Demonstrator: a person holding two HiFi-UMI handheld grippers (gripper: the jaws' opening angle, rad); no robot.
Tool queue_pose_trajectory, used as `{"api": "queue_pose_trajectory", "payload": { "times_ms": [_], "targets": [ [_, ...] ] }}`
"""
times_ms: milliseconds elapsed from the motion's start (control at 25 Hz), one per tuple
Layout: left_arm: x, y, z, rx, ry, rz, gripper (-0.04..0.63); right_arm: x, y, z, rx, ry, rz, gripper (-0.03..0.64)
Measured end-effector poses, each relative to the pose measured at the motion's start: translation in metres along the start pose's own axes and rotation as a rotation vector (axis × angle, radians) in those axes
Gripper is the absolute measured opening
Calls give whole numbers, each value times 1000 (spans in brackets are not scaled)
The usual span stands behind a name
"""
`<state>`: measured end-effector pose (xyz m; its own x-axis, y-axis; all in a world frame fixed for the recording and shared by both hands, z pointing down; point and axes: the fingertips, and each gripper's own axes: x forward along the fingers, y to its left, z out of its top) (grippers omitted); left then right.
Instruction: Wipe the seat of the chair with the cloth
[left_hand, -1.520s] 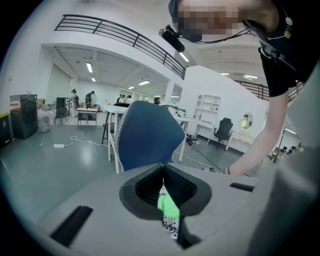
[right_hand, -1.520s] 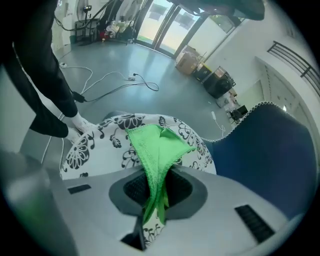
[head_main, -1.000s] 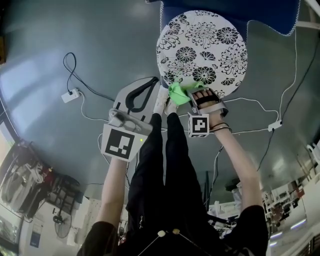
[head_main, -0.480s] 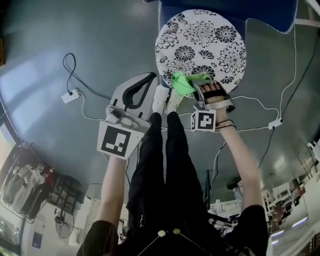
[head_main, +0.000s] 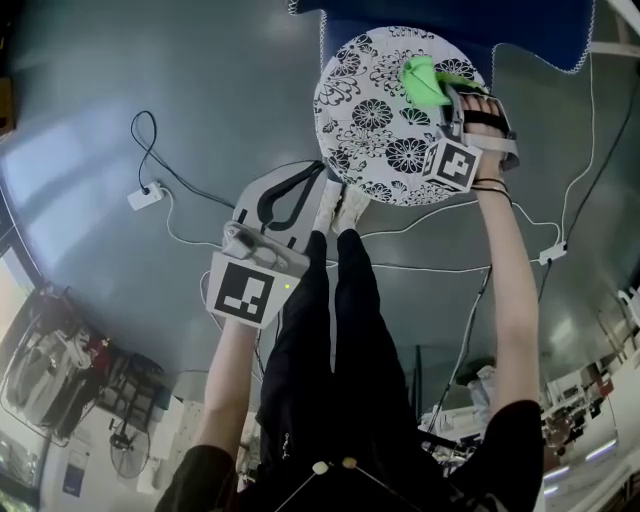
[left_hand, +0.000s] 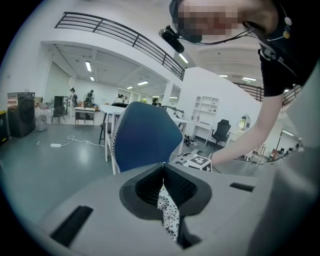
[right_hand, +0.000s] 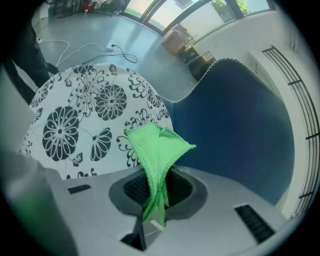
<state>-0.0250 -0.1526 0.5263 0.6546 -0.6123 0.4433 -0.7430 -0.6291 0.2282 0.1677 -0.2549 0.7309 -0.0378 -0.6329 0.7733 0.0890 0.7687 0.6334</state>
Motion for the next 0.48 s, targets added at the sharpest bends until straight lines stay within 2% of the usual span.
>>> {"api": "queue_pose_trajectory", "payload": {
  "times_ms": [120,240,360,480],
  "targets": [
    [1,2,-3,-3,10,4,6,15,-11,-11,-7,26,-10,54],
    [2,3,-5,-4,11,10,6,27,-13,-22,38,51,8,54],
    [3,3,-3,-8,7,10,6,29,-4,-25,63,58,39,54],
    [4,3,-2,-5,8,6,6,20,16,-19,23,39,68,54]
  ]
}}
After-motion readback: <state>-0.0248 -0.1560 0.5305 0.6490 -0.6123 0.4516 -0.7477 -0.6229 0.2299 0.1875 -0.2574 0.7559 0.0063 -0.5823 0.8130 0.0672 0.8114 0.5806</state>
